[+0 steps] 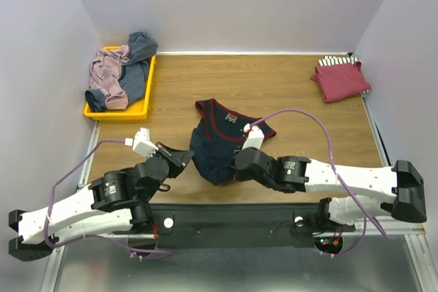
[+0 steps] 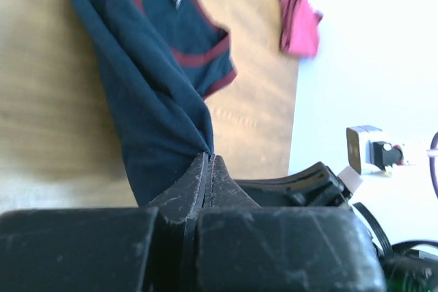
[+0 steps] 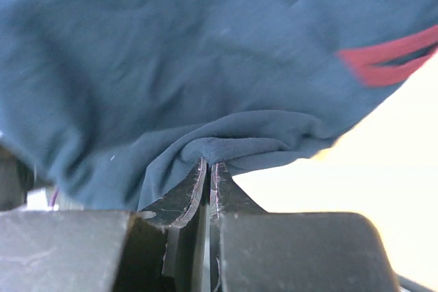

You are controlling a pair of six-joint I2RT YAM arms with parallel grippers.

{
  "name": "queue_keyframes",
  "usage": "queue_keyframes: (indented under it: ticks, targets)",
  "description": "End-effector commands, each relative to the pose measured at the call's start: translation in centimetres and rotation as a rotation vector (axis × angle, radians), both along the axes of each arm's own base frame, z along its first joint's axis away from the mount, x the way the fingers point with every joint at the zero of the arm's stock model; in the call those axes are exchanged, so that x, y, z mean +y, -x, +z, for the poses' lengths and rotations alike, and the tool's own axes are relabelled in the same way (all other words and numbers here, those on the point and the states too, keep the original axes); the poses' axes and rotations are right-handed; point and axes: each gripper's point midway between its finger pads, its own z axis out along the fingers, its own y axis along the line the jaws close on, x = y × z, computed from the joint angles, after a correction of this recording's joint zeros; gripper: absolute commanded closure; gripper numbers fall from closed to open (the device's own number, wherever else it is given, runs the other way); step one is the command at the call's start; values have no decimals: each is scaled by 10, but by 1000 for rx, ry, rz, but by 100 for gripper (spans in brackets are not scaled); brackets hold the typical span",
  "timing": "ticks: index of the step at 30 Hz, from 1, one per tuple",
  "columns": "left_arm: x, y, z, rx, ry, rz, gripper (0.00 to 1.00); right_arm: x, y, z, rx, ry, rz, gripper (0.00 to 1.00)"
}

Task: Fold and stack the tank tops
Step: Fold the tank top

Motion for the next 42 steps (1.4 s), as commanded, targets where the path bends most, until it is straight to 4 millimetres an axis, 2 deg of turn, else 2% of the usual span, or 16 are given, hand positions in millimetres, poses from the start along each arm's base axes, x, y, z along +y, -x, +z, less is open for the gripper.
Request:
queue_keyframes:
  ticks: [1,13,20,22,23,25,27,28,29,31,32,33,34,35,36,42]
  targets:
    - [7,-35,64,-178,44,139,100,-12,-42,27,-87,11,-73,99]
    - [-19,-138,78,-279,-52,59,100,-43,-111,18,-79,85,-157,99]
    - [-17,-194,81,-287,-40,94,100,-63,-179,16,-68,80,-214,99]
    - [-14,-214,74,-266,-50,110,100,-63,-194,1,-35,93,-191,99]
    - [-16,-225,65,-251,-58,115,100,-63,-210,8,-40,68,-190,99]
    - [-12,-243,69,-263,-47,125,100,-65,-230,-15,2,92,-196,99]
    - [-12,-263,50,-229,-65,131,100,-67,-253,-17,12,76,-205,99]
    - [-14,-273,56,-248,-57,124,100,-67,-262,-19,12,66,-208,99]
    - [-11,-282,52,-242,-60,126,100,-72,-273,-37,41,83,-220,99]
    - [-14,-304,24,-188,-82,111,100,-69,-292,-34,33,60,-219,99]
    - [-17,-315,31,-215,-76,105,100,-73,-304,-38,34,56,-231,99]
    - [-19,-326,11,-183,-87,96,100,-73,-312,-54,57,70,-233,99]
    - [-16,-339,15,-193,-82,108,100,-69,-327,-47,36,56,-232,98]
    - [-19,-348,-8,-152,-90,83,100,-72,-336,-51,39,54,-241,95]
    - [-13,-357,-17,-140,-90,89,100,-71,-342,-70,67,66,-234,93]
    - [-5,-393,-53,-108,-66,93,100,-74,-386,-66,25,45,-269,80]
